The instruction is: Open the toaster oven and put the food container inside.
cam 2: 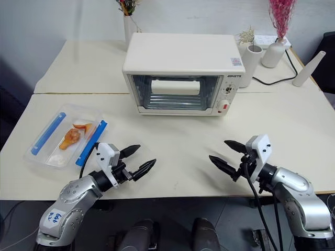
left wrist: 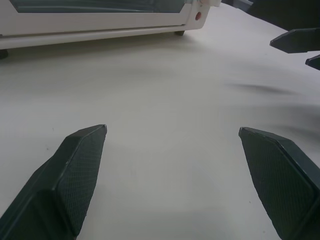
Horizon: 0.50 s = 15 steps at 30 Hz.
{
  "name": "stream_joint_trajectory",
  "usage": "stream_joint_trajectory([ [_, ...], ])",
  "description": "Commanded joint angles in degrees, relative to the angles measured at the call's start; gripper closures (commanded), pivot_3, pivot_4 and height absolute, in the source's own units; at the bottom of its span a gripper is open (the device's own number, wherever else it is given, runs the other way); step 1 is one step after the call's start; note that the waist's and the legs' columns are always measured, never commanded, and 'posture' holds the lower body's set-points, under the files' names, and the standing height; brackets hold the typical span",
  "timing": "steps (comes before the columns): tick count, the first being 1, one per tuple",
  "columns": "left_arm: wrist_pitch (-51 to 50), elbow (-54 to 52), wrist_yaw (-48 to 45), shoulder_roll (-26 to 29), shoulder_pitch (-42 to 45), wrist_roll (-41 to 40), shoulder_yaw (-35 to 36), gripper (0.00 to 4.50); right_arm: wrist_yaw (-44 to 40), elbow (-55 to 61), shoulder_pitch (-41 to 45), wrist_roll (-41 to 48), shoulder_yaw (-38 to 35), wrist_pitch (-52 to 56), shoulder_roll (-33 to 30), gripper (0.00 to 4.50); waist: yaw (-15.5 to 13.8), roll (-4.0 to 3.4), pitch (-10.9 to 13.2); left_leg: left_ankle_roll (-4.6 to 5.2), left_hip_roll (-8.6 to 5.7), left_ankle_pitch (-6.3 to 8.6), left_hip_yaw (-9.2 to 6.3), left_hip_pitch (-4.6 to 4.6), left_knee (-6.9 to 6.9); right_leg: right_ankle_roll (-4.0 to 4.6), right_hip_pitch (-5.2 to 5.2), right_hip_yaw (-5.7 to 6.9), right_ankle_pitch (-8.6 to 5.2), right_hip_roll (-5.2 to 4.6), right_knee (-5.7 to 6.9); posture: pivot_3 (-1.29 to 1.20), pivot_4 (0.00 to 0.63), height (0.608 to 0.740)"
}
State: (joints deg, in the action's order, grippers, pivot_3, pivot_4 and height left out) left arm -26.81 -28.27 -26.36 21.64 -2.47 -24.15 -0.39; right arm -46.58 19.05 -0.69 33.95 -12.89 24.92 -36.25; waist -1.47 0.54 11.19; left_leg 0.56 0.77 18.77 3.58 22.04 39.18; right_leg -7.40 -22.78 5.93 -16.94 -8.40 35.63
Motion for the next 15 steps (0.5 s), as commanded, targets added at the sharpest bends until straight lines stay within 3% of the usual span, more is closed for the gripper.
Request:
stream_joint_trajectory([
  [1,1.31,-1.00,-0.28,2.37,0.94,3.55,-1.01,0.00,-0.42,2.44,-0.24,-0.09,0.70,-0.33,-0.31,0.03,0.01,0.00,0.00,0.00,-0.01,0.00,0.00,0.00,0.00,0.00,0.00,0.01,0.00,0.01,0.00,0.00,0.150,0.740],
  [15,-5.32,-3.71,1.25,0.88,1.43,-1.63,0.87,0.00,-0.49,2.96,-0.85,-0.36,1.32,0.63,-0.48,0.03,0.00,-0.01,0.00,0.03,0.01,0.02,-0.07,0.01,0.00,0.00,0.01,0.00,0.00,0.00,-0.03,0.00,0.150,0.740],
])
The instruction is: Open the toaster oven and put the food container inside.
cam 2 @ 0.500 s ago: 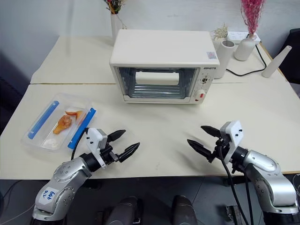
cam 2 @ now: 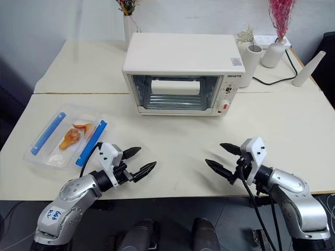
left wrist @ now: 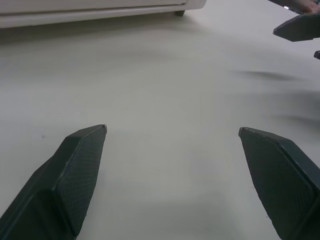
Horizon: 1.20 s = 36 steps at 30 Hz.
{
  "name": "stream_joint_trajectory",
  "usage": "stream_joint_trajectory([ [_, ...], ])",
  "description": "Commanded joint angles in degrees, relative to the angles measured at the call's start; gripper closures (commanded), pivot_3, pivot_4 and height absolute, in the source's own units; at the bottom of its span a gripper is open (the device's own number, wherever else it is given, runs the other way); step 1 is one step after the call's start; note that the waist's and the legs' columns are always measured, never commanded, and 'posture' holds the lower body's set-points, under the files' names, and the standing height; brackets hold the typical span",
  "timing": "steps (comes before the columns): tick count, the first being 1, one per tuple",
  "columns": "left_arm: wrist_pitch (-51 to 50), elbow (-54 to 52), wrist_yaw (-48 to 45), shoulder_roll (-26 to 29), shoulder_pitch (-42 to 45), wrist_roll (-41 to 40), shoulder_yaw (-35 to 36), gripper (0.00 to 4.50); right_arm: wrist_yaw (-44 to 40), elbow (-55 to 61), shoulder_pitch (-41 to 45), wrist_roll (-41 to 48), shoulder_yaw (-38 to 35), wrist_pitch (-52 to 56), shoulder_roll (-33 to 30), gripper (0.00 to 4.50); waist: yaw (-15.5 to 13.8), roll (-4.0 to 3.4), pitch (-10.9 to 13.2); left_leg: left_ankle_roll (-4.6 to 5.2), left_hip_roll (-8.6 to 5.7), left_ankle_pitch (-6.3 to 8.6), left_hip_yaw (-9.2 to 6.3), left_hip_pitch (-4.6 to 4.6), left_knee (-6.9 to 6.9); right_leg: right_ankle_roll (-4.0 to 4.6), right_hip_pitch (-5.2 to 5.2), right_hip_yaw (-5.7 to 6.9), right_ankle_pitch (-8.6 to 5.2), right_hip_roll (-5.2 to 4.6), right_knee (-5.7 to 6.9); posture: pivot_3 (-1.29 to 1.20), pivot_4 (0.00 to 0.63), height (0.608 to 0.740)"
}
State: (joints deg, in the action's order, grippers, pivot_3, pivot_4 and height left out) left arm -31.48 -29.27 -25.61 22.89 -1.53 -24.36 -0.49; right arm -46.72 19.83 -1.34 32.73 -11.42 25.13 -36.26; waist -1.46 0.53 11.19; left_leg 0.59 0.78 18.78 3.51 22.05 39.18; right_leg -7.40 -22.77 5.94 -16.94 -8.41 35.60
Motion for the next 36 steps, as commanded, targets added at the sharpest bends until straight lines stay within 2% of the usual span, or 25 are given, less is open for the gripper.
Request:
stream_joint_trajectory([
  [1,-0.94,-2.74,0.48,-0.38,0.68,-1.62,1.11,0.00,-0.38,2.17,-0.11,1.02,-0.13,0.70,-0.48,0.03,0.00,0.00,0.00,0.00,0.00,0.00,0.00,0.00,0.00,0.00,0.00,0.00,0.00,0.00,0.00,0.00,0.150,0.740],
  [9,-5.33,-7.24,-0.95,2.07,-1.41,-6.38,4.29,0.00,-2.73,4.19,-0.71,3.39,-0.22,4.93,-2.69,0.03,0.04,0.00,0.00,0.00,-0.01,0.00,-0.05,0.00,0.00,0.00,0.01,0.00,0.00,0.00,0.00,0.00,0.150,0.740],
  [13,-10.98,-13.47,-8.01,10.27,-6.17,-17.05,11.79,0.00,-2.75,5.27,1.53,5.93,-2.05,7.05,-3.99,0.03,0.31,-0.01,0.00,-0.01,0.08,0.01,-0.24,-0.01,-0.04,0.03,0.00,0.00,-0.01,0.04,-0.02,0.00,0.150,0.740],
  [17,-14.32,-15.67,-13.62,19.05,-7.43,-26.89,20.65,0.00,-2.93,3.28,7.82,9.17,-3.47,10.15,-5.64,0.03,0.23,-0.09,0.03,-0.02,0.17,0.01,-0.26,-0.05,0.00,0.08,0.06,-0.01,-0.04,0.02,-0.07,0.00,0.150,0.740],
  [21,-17.91,-9.83,-17.67,26.88,-1.67,-38.85,29.22,0.00,-1.89,-1.75,17.95,11.09,-2.30,12.91,-4.82,0.03,-0.07,-0.11,0.02,-0.02,0.13,0.00,-0.39,-0.07,0.02,0.09,0.12,0.05,-0.05,-0.02,-0.15,0.00,0.150,0.740],
  [23,-19.24,-5.69,-19.49,30.56,2.79,-42.30,30.81,0.00,-0.90,-6.02,24.00,9.47,-0.23,13.03,-3.62,0.03,0.13,-0.11,0.03,-0.02,0.06,0.00,-0.39,-0.08,0.01,0.09,0.14,0.05,-0.05,-0.02,-0.13,0.00,0.150,0.740],
  [25,-19.36,-0.55,-22.39,34.21,9.72,-42.73,29.50,0.00,-0.83,-12.07,30.59,7.24,2.36,12.32,-1.97,0.03,0.31,-0.12,0.03,-0.04,-0.07,-0.01,-0.34,-0.07,0.00,0.09,0.13,0.05,-0.05,0.08,-0.06,0.00,0.150,0.740],
  [28,-18.75,4.34,-24.61,36.51,17.27,-40.73,25.91,0.00,-2.40,-17.70,35.50,3.65,5.27,9.95,-0.89,0.03,0.32,-0.12,0.03,-0.06,-0.06,-0.01,-0.25,-0.04,-0.09,0.09,0.03,0.06,-0.05,0.14,-0.02,0.00,0.150,0.740],
  [31,-17.36,8.30,-26.13,36.47,26.44,-37.05,19.62,0.00,-3.22,-24.10,40.68,-0.03,8.12,7.07,1.24,0.03,0.30,-0.09,0.05,-0.09,-0.07,0.04,0.08,0.06,-0.17,0.09,-0.04,0.15,-0.05,0.15,-0.04,0.00,0.150,0.740],
  [36,-15.61,12.08,-28.30,34.53,34.09,-32.46,13.76,0.00,-5.81,-29.91,45.31,-3.56,10.06,2.90,3.79,0.03,0.90,-0.09,0.06,-0.11,-0.05,0.02,0.20,0.20,-0.07,0.04,-0.15,0.14,-0.02,0.17,-0.08,0.00,0.150,0.740],
])
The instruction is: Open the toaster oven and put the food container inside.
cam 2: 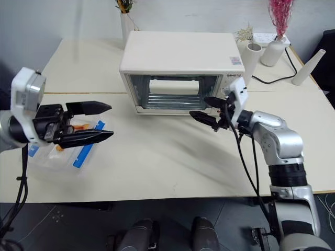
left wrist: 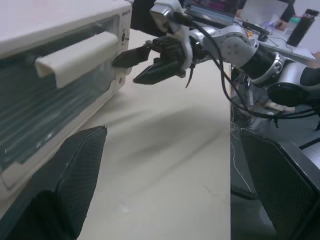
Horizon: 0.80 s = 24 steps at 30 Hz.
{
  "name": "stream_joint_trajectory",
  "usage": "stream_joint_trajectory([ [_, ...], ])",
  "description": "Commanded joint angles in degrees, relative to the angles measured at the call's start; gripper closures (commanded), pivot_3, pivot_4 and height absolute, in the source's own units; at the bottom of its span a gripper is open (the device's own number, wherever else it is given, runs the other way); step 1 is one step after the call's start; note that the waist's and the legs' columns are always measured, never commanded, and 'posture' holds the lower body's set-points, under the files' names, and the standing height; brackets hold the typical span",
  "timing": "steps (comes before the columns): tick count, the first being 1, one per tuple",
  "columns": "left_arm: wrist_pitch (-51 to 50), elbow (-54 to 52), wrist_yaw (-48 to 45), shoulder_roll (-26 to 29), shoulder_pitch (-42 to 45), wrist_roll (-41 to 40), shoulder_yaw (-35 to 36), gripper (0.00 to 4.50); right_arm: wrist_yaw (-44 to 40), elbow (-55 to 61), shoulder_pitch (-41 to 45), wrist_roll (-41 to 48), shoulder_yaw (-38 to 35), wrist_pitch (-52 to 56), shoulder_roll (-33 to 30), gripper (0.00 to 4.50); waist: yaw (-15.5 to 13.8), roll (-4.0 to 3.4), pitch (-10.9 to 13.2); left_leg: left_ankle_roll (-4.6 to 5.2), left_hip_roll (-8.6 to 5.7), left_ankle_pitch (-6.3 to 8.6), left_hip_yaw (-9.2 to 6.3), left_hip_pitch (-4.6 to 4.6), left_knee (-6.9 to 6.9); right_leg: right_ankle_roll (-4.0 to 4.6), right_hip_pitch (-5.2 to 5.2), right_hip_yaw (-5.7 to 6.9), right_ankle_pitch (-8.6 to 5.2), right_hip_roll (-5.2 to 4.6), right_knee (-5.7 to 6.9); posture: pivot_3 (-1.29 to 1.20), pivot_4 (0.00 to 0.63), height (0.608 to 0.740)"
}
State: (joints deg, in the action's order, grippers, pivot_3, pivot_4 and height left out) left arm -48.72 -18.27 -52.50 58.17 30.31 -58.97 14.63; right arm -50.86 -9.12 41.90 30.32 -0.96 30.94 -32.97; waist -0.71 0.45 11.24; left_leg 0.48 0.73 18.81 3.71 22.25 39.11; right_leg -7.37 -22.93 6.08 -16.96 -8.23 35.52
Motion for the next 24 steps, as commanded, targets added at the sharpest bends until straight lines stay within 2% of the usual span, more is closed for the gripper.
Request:
stream_joint_trajectory([
  [1,1.87,1.45,-1.57,-1.29,3.21,2.69,-2.02,0.00,-2.16,-1.20,2.78,-1.07,-0.35,-3.08,0.93,0.03,0.31,0.00,0.00,-0.01,0.02,0.00,0.00,-0.01,0.00,0.00,0.00,0.00,0.00,0.01,0.01,0.00,0.150,0.740],
  [4,2.59,2.71,-1.53,-2.91,5.26,4.57,-3.40,0.00,-3.83,0.12,3.78,-0.32,-0.38,-2.92,1.69,0.03,0.82,0.01,0.00,-0.04,0.06,-0.02,-0.02,0.00,0.00,0.00,0.00,0.00,0.00,0.03,0.02,0.00,0.150,0.740],
  [8,3.88,3.94,-2.28,-4.23,5.73,7.80,-4.83,0.00,-8.43,7.66,1.30,2.83,-0.44,-2.04,1.49,0.03,0.96,0.00,0.00,-0.05,0.08,-0.02,-0.03,0.00,-0.02,0.00,-0.03,0.00,0.00,0.05,0.04,0.00,0.150,0.740],
  [17,3.72,5.43,-3.51,-5.87,7.54,9.51,-4.91,0.00,-8.44,16.63,-2.27,6.90,-1.40,1.87,1.66,0.03,0.96,0.00,0.01,-0.05,0.09,-0.02,0.00,0.03,-0.03,0.00,-0.13,-0.04,0.00,0.06,0.08,0.00,0.150,0.740],
  [22,1.32,10.57,-2.76,-7.98,14.25,7.09,-2.98,0.00,-7.22,18.23,-4.56,6.14,-1.23,1.95,1.92,0.03,0.91,0.01,0.01,-0.06,0.09,-0.02,0.04,0.07,-0.01,0.00,-0.20,-0.06,0.00,0.07,0.11,0.00,0.150,0.740],
  [24,0.68,13.65,-2.72,-8.68,17.65,6.71,-2.36,0.39,-6.75,18.37,-5.14,5.93,-1.30,1.82,2.18,0.00,0.93,0.01,0.01,-0.06,0.09,-0.02,0.06,0.06,0.01,0.00,-0.20,-0.09,0.00,0.07,0.12,0.00,0.150,0.740],
])
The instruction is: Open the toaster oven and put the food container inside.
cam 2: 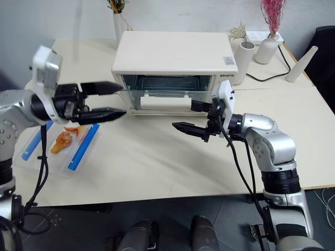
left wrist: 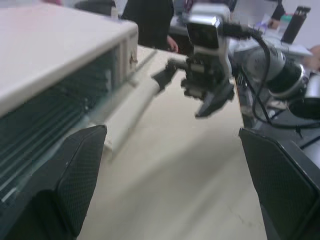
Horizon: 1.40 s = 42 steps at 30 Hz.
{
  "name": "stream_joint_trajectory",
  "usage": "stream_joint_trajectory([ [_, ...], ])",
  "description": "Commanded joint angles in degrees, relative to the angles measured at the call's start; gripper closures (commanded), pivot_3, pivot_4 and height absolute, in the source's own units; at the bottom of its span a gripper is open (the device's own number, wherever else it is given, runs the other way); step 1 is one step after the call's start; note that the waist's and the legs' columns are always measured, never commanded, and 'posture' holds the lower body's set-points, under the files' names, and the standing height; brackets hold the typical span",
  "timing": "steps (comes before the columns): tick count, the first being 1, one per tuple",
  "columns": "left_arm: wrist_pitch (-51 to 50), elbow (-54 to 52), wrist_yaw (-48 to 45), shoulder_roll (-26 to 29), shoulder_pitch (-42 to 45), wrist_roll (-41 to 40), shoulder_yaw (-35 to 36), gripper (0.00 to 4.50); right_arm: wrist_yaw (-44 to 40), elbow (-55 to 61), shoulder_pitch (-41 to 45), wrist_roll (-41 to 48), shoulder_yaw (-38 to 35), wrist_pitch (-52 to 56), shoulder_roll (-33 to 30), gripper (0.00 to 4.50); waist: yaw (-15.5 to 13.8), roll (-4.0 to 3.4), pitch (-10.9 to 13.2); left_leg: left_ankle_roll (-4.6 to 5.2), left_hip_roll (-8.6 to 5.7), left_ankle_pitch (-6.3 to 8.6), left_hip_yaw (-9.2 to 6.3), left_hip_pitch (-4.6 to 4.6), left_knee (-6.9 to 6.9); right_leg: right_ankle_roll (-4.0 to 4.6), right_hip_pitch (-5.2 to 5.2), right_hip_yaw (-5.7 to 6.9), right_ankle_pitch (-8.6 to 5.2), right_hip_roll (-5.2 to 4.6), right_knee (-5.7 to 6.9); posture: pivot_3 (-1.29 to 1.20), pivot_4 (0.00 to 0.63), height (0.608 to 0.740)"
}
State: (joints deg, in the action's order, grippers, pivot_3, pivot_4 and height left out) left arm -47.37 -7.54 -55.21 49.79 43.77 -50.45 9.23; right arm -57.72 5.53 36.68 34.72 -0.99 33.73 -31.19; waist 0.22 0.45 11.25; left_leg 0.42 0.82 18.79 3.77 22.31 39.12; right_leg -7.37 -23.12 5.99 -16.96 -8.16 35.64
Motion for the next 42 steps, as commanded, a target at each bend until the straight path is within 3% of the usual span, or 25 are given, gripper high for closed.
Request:
stream_joint_trajectory([
  [1,-0.06,4.49,-0.41,-0.36,5.70,-0.67,2.60,0.55,0.29,3.85,-0.27,1.47,-1.25,-1.05,0.47,0.00,0.03,0.00,0.00,0.00,0.00,0.00,-0.01,0.00,0.00,0.00,0.00,0.00,0.00,0.00,0.01,0.00,0.150,0.740],
  [8,17.72,16.70,-6.22,-0.64,10.63,20.17,-9.55,2.52,1.38,4.88,-2.67,0.63,-0.66,-1.82,0.84,0.00,-0.12,0.00,0.00,-0.01,-0.02,0.00,0.07,-0.01,0.00,0.00,-0.02,0.00,0.00,0.02,0.02,0.00,0.150,0.740],
  [15,29.40,30.62,-9.76,-6.02,17.76,30.44,-14.26,4.49,2.68,7.37,-4.47,1.32,-0.64,-1.36,1.06,0.00,-0.19,0.03,0.00,0.00,-0.02,-0.01,0.11,0.15,0.02,0.00,-0.21,-0.01,0.00,0.05,0.04,0.00,0.150,0.740],
  [21,32.50,36.77,-12.32,-9.22,21.49,32.68,-13.43,4.49,3.88,9.09,-5.94,1.64,-0.52,-1.16,1.40,0.00,0.02,0.04,0.00,0.00,0.00,-0.01,0.13,0.19,0.01,0.00,-0.29,0.00,0.00,0.05,0.09,0.00,0.150,0.740],
  [30,35.40,36.18,-15.75,-10.33,18.50,37.43,-15.65,4.49,6.24,10.29,-6.64,1.49,-1.82,-0.66,0.49,0.00,-0.04,0.04,0.00,0.00,0.00,-0.01,0.13,0.21,0.04,-0.01,-0.32,-0.01,0.00,0.04,0.14,0.00,0.150,0.740],
  [34,34.48,33.59,-16.10,-11.17,16.44,37.48,-15.58,4.49,6.90,10.25,-8.74,0.66,-4.02,-0.49,-2.24,0.00,-0.12,0.04,0.00,0.00,0.00,-0.01,0.11,0.22,0.05,-0.01,-0.32,-0.01,0.00,0.04,0.15,0.00,0.150,0.740],
  [42,33.26,26.07,-17.07,-12.11,10.16,37.46,-16.84,4.49,6.16,16.70,-21.41,3.61,-15.91,3.02,-12.97,0.00,-1.16,0.04,0.00,0.02,-0.03,-0.01,0.12,0.24,0.13,-0.02,-0.29,-0.01,0.01,-0.01,0.17,0.00,0.150,0.740],
])
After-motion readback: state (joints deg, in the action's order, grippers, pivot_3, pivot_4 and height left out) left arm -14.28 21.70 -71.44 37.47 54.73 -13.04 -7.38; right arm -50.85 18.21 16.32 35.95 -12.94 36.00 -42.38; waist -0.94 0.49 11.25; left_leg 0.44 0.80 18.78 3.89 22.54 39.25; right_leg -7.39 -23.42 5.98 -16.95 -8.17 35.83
